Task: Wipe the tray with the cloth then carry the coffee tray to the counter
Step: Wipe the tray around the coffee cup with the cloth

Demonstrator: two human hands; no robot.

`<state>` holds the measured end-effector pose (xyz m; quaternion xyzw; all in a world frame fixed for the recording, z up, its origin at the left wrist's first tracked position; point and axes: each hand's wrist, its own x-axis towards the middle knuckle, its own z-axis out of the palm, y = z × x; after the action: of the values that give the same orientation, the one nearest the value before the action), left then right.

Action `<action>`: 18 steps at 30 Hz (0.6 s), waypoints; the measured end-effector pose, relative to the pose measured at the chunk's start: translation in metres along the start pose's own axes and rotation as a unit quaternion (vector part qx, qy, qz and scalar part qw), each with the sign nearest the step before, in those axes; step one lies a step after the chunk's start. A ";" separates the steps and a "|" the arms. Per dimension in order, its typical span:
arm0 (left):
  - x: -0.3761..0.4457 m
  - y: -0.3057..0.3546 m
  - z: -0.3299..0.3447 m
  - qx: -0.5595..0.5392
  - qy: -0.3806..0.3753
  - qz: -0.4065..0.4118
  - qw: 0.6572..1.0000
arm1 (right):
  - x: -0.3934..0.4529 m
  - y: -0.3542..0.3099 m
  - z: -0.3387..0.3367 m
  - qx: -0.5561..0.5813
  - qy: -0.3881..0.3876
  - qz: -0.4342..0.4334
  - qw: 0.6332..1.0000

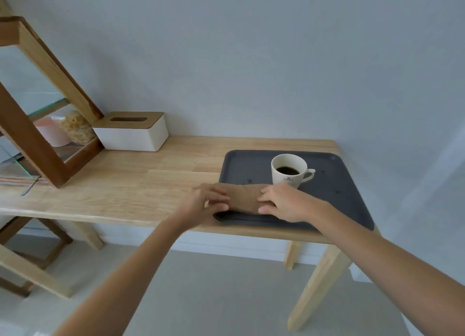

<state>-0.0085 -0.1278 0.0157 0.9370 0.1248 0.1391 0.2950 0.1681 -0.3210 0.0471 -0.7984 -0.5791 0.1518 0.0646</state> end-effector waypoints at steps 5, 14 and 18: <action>-0.033 -0.001 0.035 0.028 0.087 -0.097 0.991 | 0.010 -0.005 0.021 0.020 0.088 -0.051 0.995; -0.022 0.009 0.058 0.068 0.026 -0.220 0.973 | 0.061 -0.013 0.039 -0.037 0.021 -0.092 0.995; -0.016 0.011 0.053 0.038 -0.012 -0.236 0.971 | 0.078 -0.009 0.040 -0.048 0.039 -0.077 0.995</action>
<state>-0.0038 -0.1691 -0.0230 0.8934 0.3435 0.0491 0.2855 0.1696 -0.2475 -0.0011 -0.7591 -0.6423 0.0875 0.0599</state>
